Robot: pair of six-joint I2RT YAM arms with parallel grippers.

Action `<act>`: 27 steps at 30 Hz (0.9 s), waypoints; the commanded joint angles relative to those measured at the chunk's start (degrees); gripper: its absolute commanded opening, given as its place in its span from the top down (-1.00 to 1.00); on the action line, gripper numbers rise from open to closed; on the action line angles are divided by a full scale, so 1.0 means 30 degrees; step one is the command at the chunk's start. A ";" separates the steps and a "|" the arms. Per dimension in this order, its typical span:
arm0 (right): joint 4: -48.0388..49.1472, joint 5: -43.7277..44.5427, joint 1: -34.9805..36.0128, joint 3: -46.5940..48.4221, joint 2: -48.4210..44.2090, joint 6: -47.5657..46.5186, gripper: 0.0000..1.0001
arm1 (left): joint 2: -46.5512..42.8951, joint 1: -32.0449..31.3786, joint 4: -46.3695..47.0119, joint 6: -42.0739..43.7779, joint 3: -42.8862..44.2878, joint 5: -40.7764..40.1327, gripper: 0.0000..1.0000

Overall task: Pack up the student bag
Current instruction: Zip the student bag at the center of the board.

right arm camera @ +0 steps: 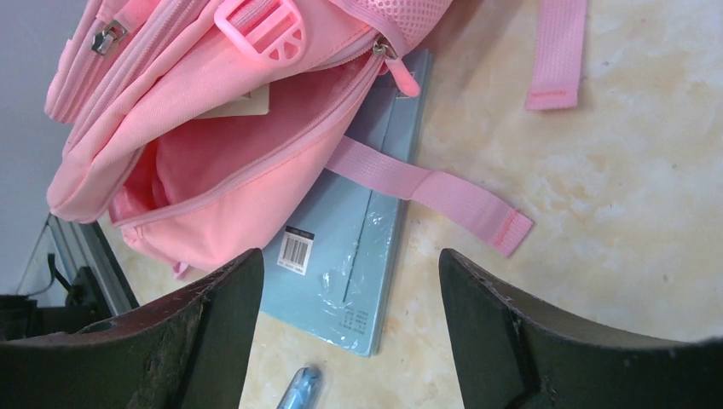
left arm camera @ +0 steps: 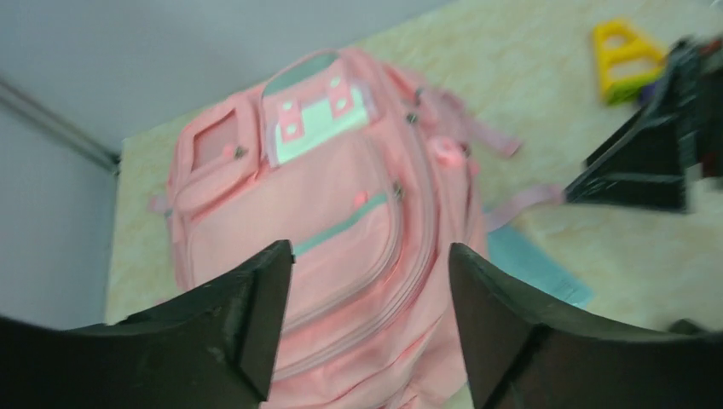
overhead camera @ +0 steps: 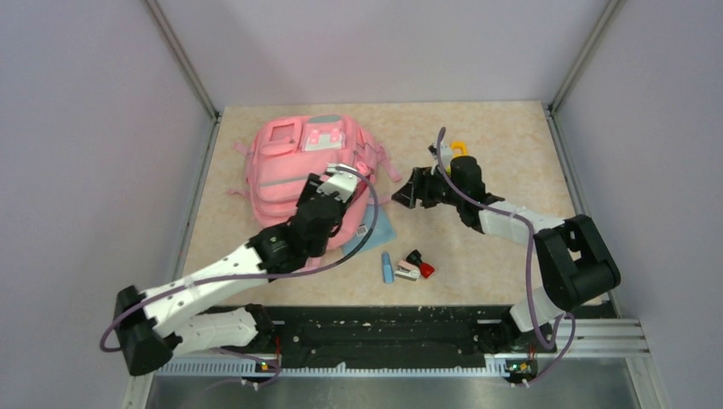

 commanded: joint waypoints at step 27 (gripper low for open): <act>0.0261 -0.5502 0.0151 1.1031 1.1519 -0.2266 0.08 | 0.1130 0.4294 -0.1556 -0.6027 -0.1595 0.8358 -0.93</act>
